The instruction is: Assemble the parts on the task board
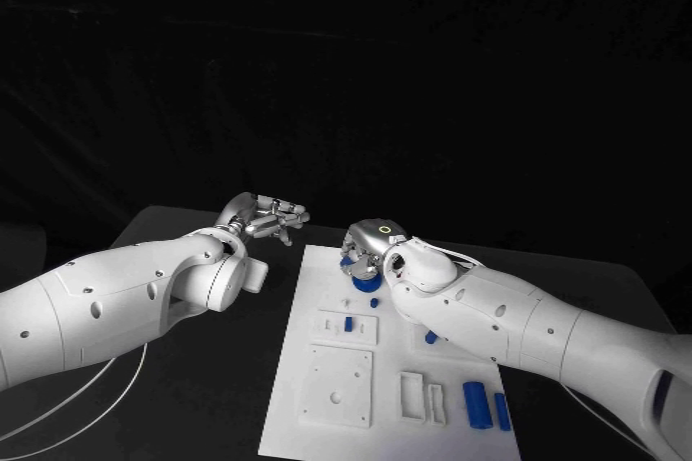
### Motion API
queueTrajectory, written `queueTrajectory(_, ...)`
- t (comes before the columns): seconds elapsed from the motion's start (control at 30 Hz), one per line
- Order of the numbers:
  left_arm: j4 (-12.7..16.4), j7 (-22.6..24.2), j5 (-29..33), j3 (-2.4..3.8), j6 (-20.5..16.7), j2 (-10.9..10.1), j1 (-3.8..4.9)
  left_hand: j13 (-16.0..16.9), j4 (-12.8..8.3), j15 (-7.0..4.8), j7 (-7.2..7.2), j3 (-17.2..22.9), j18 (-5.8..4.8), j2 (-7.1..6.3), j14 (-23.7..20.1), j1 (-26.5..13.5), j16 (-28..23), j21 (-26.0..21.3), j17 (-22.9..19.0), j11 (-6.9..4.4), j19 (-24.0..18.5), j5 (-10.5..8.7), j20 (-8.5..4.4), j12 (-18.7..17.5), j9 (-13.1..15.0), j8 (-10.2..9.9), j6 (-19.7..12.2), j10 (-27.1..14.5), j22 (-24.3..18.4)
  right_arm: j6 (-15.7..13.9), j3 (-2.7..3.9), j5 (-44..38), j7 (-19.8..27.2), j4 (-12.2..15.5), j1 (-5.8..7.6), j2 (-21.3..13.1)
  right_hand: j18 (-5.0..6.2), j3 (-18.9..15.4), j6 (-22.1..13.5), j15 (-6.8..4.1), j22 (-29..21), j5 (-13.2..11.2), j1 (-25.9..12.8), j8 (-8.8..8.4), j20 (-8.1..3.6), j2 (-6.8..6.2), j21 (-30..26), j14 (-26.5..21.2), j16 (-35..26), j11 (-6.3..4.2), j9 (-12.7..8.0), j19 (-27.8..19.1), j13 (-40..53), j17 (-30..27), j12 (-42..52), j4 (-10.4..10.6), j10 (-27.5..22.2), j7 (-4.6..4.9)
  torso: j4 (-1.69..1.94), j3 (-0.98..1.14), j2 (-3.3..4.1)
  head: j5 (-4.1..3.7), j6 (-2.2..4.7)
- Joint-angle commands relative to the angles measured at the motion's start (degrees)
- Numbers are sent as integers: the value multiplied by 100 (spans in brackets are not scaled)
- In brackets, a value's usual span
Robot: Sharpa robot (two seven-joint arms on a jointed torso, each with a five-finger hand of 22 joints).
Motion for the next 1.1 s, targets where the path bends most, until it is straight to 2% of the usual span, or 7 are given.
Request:
queueTrajectory(0.03, -26, -278, -61, 3, 365, -18, 23, 12, 94, 13, -24, -51, -51, -2, 62, -85, 37, -49, 13, -13, 70, -183, 11, 34, 7, -6, -13, 66, -24, -350, 9, 49, -40, 138, 1, -61, -93, 29, 29, -44, 668, 19, -58, 1, -49, -15, 32, 10, 5, -44, -5, 293, 10, 4, 11, 2, -5, -7, -13, 0, -5, 15, 17)
queueTrajectory(0.3, -108, -649, -159, -13, 918, -90, 22, 22, 336, -1, -46, -280, -62, 9, 109, -171, 113, -120, 50, -20, 182, -424, -6, 103, 29, -7, 10, 103, -67, -478, 150, 230, -101, 626, 2, -331, -92, 32, 33, -52, 670, 21, -66, 1, -57, -19, 46, 10, -2, -47, -7, 295, 9, 1, 3, 12, -2, -10, -20, 6, -16, 34, 73)
queueTrajectory(0.43, -138, -741, -265, -39, 1214, -94, 20, 29, 436, 12, -11, -389, -64, -36, 106, -265, 139, -137, 63, 0, 195, -754, 0, 129, 5, -20, -117, 111, -63, -498, 223, 339, -127, 854, 2, -459, -87, 27, 30, -58, 665, 29, -74, 1, -63, -26, 28, 8, -12, -49, -9, 292, 7, -4, -6, 24, -4, -11, -50, 17, -42, 79, 91)
queueTrajectory(0.7, -200, -758, -393, -150, 1689, -30, 15, 39, 606, 38, 34, -386, -45, -144, 67, -294, 189, -176, 79, 31, 191, -829, 30, 181, -66, -4, -312, 71, -27, -479, 339, 494, -166, 1188, -1, -624, -86, 21, 21, -62, 667, 25, -65, 0, -67, -33, 35, 5, -24, -49, -11, 293, 3, -9, -21, 28, -9, -9, -109, 50, -94, 143, 104)
queueTrajectory(0.83, -233, -734, -396, -182, 1790, 26, 13, 46, 727, 46, 45, -367, -39, -175, 58, -382, 238, -180, 94, 44, 195, -882, 39, 211, -70, -4, -370, 63, 12, -466, 366, 538, -174, 1264, -3, -654, -85, 19, 19, -62, 666, 10, -62, 1, -68, -28, 30, 7, -21, -48, -11, 292, 2, -7, -26, 35, -9, -9, -133, 61, -115, 172, 100)
queueTrajectory(0.97, -251, -739, -416, -233, 1801, 91, 10, 68, 982, 56, 55, -323, -26, -271, 58, -626, 315, -174, 112, 64, 209, -1117, 47, 266, -72, -6, -427, 37, 81, -455, 388, 559, -181, 1325, -5, -671, -85, 19, 19, -62, 666, 10, -62, 1, -68, -28, 30, 7, -21, -48, -11, 292, 2, -7, -26, 35, -9, -9, -143, 78, -131, 183, 96)
queueTrajectory(1.1, -260, -744, -417, -285, 1823, 162, 10, 69, 1361, 61, 73, -194, -22, -478, 37, -812, 356, -176, 125, 81, 205, -1148, 48, 274, -79, -1, -526, 30, 135, -438, 399, 573, -182, 1361, -8, -671, -85, 14, 19, -62, 666, 19, -67, 0, -68, -32, 31, 7, -24, -48, -11, 293, 5, -8, -26, 42, -8, -9, -155, 88, -146, 194, 84)
